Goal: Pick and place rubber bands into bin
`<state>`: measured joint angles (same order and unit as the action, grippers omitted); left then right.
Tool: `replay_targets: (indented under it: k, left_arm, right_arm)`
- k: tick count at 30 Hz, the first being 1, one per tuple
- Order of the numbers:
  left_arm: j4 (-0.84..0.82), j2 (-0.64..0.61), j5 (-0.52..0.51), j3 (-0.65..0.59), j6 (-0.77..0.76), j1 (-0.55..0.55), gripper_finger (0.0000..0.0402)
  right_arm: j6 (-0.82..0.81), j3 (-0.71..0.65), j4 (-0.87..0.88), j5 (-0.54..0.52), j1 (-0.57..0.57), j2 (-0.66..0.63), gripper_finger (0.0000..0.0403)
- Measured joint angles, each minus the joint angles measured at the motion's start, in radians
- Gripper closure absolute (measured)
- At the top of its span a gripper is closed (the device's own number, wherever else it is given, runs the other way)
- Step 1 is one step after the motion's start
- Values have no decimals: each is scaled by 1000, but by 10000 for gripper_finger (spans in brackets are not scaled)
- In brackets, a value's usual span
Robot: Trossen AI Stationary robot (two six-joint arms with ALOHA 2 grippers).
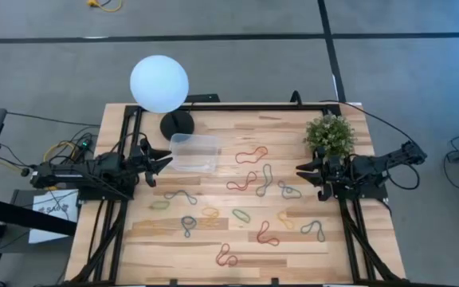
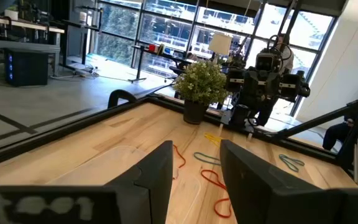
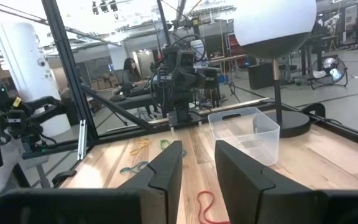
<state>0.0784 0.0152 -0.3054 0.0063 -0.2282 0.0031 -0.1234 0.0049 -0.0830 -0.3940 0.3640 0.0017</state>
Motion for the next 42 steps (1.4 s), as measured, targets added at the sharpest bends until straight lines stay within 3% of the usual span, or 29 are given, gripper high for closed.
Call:
replay_targets:
  k: [18, 23, 32, 42]
  left_arm:
    - [0, 0, 0, 0, -2, 0, 278]
    - [2, 0, -19, 0, 81, 0, 278]
    - [96, 0, -13, 6, 96, 0, 278]
    - [99, 20, -44, 92, 197, 0, 278]
  right_arm:
    - [0, 0, 0, 0, 0, 0, 312]
    - [0, 0, 0, 0, 0, 0, 312]
    - [0, 0, 0, 0, 0, 0, 312]
    - [56, 2, -18, -11, 0, 0, 312]
